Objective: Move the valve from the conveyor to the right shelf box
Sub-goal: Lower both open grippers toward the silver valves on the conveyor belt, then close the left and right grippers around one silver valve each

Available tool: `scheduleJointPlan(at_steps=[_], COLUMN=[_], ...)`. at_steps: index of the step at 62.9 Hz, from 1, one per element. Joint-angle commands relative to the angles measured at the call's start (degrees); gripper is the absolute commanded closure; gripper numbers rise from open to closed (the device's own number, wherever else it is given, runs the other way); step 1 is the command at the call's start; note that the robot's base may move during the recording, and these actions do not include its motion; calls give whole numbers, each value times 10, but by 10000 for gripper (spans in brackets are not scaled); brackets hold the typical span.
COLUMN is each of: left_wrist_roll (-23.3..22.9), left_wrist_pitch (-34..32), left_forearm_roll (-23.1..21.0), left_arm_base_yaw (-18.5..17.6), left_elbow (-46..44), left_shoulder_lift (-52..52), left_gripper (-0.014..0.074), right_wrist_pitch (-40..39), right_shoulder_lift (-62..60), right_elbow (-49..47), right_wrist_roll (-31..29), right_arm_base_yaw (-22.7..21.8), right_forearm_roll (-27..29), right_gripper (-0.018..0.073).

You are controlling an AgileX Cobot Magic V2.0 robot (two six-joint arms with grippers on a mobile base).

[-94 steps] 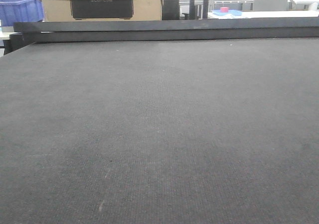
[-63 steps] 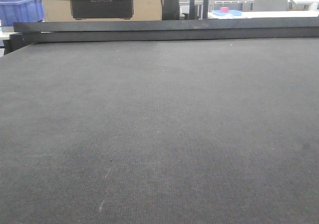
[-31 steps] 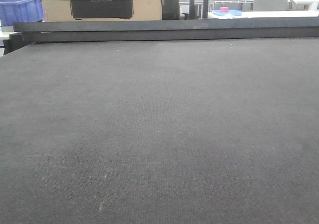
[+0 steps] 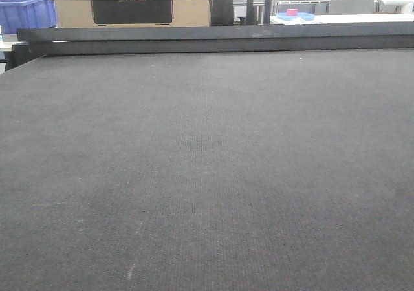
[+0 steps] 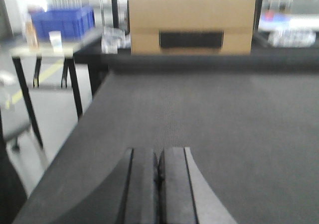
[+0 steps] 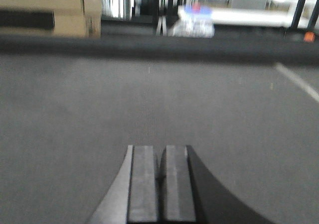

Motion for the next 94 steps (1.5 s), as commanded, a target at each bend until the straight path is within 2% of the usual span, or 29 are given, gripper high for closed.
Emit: scheduleJointPlan(at_steps=[1,10,22,39,53,58,65,71,75,81,94], left_wrist_roll=[-1,-1,-1,-1,-1,-1,-1,-1,-1,-1,-1], left_wrist_pitch=[59,141,240,246,246,243,238,231,231,231,231], left_forearm_roll=[-2,-28,-53,-54,-57,-57,-57,-57,-57,-57,-57], left_arm_base_yaw=[1,1,1,1,1,1,1,1,1,1,1], left_elbow=[-61,-152,-255,-312,-315,-315,-315,-315,-315,-315,-315], left_shoulder_lift=[73,199,343,465,495,499,500,500,500,500,500], left_gripper=[708,708,708,708,708,708,708,708,708,708,708], right_wrist_pitch=[51,126,280,355,400,407,407,406,406,397,372], right_shoulder_lift=[80,215,385,559,636,653,674,687,695,711,760], right_elbow=[-55,-142,-259,-354,-387,-388,-388,-388,-388,-388,-388], right_wrist_roll=[0,0,0,0,0,-6,-7,-8,-10,-10,-10], right_arm_base_yaw=[-2,-2,-2,-2,-2,-2,-2,-2,-2,-2,-2], right_forearm_roll=[1,1,1,1,1,1,1,1,1,1,1], right_gripper=[722,722,722,722,708,640,428,202,100,34,32])
